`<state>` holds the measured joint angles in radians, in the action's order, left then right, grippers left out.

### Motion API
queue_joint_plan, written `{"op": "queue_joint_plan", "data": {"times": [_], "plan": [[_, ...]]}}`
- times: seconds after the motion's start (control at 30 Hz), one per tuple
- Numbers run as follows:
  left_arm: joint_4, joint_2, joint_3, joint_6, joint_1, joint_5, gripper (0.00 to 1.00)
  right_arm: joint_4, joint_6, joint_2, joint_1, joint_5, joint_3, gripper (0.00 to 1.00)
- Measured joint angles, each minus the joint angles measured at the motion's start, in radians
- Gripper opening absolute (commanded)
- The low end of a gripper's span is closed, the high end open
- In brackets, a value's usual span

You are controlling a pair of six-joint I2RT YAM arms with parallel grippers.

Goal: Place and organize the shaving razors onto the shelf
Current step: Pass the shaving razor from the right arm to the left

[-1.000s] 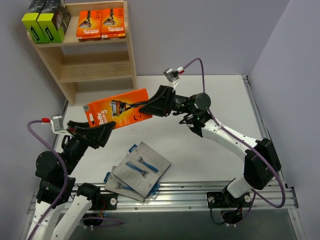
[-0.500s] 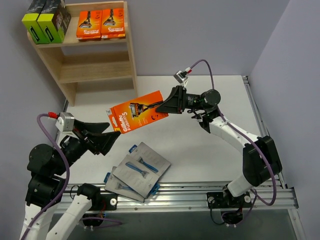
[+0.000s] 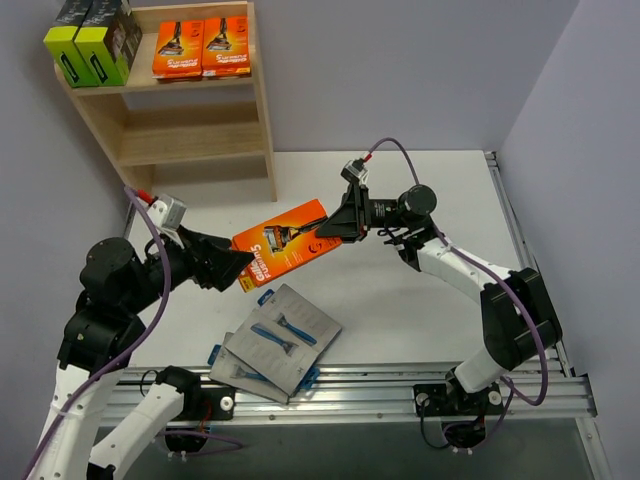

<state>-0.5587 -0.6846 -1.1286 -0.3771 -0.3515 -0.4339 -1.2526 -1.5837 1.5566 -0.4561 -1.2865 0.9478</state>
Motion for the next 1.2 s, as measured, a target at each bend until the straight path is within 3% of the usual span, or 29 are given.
{"op": "queue_joint_plan", "data": {"times": [0.5, 0.87, 1.2], "plan": [[-0.166, -0.124, -0.101, 0.017, 0.0, 0.164, 0.79, -0.008, -0.025, 0.0, -0.003, -0.024, -0.014, 0.0], [-0.011, -0.112, -0.018, -0.112, 0.002, -0.101, 0.68, -0.01, -0.019, -0.001, -0.003, -0.042, -0.014, 0.0], [-0.068, -0.18, -0.018, -0.136, 0.029, -0.151, 0.62, -0.009, -0.012, -0.011, -0.003, -0.052, -0.013, 0.0]]}}
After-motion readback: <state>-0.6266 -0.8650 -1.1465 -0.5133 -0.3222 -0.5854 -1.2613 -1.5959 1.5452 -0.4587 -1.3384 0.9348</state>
